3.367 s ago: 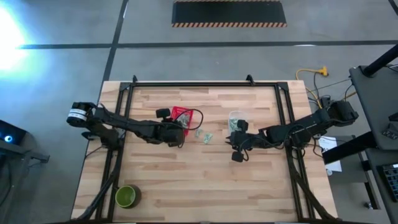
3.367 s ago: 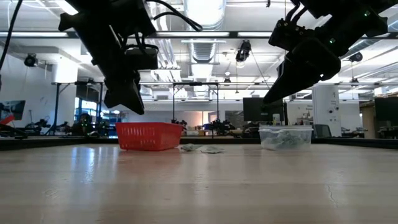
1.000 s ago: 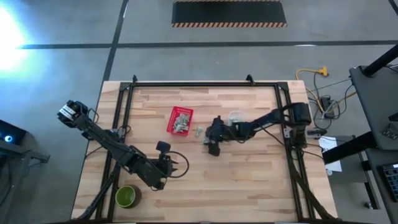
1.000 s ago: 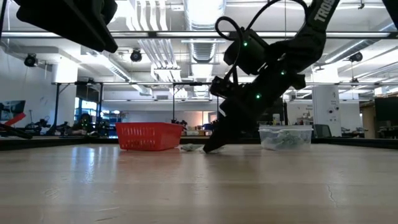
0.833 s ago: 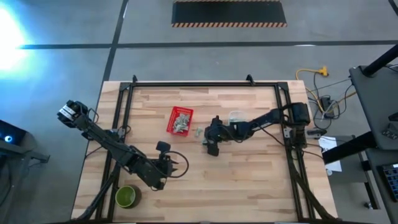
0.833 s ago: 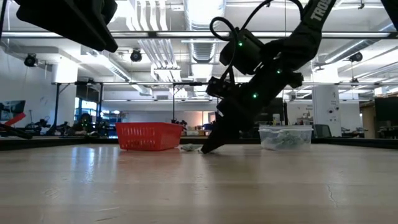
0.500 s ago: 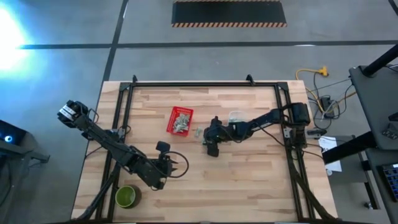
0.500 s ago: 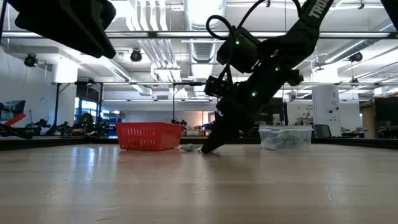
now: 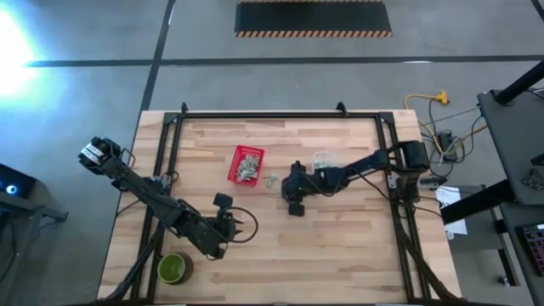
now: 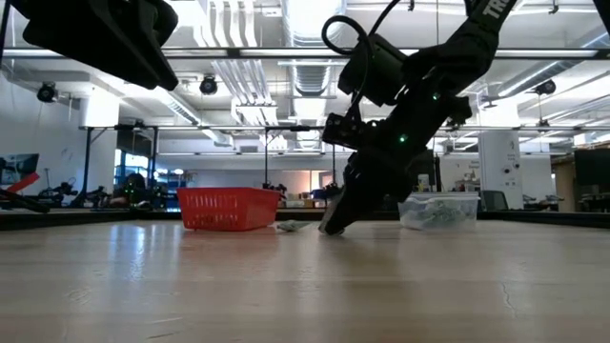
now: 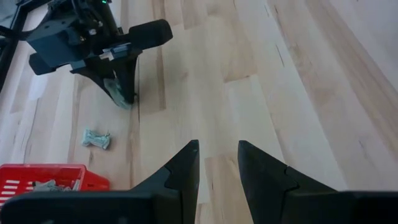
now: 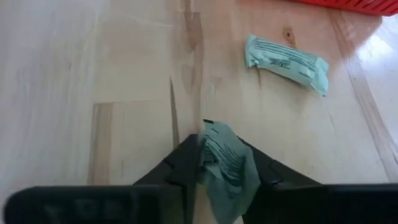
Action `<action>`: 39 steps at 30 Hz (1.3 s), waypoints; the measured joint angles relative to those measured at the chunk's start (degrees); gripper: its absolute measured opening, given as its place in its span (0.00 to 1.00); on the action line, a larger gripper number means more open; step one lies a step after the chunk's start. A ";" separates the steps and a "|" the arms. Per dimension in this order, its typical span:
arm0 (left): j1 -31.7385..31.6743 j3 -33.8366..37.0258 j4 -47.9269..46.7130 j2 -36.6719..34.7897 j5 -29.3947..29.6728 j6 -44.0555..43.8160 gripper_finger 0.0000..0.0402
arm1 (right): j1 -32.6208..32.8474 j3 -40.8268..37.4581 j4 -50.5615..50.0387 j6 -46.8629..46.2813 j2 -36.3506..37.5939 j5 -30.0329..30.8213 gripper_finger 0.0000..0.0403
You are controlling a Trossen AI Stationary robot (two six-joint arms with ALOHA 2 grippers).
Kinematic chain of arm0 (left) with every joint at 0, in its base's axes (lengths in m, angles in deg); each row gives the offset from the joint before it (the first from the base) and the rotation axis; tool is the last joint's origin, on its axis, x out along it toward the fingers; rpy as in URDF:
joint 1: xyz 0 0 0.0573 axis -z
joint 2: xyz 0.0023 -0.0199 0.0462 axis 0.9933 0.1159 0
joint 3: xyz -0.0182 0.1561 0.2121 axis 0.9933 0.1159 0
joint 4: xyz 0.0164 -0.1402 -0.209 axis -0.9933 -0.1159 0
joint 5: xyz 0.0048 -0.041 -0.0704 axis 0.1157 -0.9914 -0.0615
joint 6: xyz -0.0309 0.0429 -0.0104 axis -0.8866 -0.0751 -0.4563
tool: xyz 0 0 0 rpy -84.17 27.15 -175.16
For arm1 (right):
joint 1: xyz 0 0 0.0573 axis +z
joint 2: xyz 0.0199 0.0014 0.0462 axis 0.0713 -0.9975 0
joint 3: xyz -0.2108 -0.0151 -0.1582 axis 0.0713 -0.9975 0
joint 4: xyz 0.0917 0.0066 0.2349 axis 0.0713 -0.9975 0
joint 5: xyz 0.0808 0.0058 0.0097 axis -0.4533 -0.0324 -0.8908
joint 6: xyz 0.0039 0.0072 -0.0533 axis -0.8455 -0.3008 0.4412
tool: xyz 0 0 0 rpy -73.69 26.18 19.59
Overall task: Pick and place items into bin
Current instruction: Put the stevia packet into the transparent bin
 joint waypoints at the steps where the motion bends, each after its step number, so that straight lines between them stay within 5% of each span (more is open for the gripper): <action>1: 0.00 0.00 -0.02 0.00 0.00 0.00 0.23 | 0.00 0.00 0.01 0.19 0.04 0.00 0.16; 9: 0.00 0.09 0.11 0.00 -0.01 0.02 0.23 | 0.20 0.03 -0.21 1.09 0.19 -0.02 0.03; 19: 0.00 0.09 0.13 0.00 0.00 0.04 0.23 | 0.52 0.44 -7.10 -0.23 6.34 0.15 0.03; 30: 0.00 0.14 0.14 0.00 -0.02 0.07 0.23 | 7.09 -1.54 -15.73 -1.09 20.46 15.14 0.03; 39: 0.00 0.31 0.21 0.00 -0.01 0.05 0.23 | 8.14 -11.77 -15.32 -7.45 32.73 22.65 0.03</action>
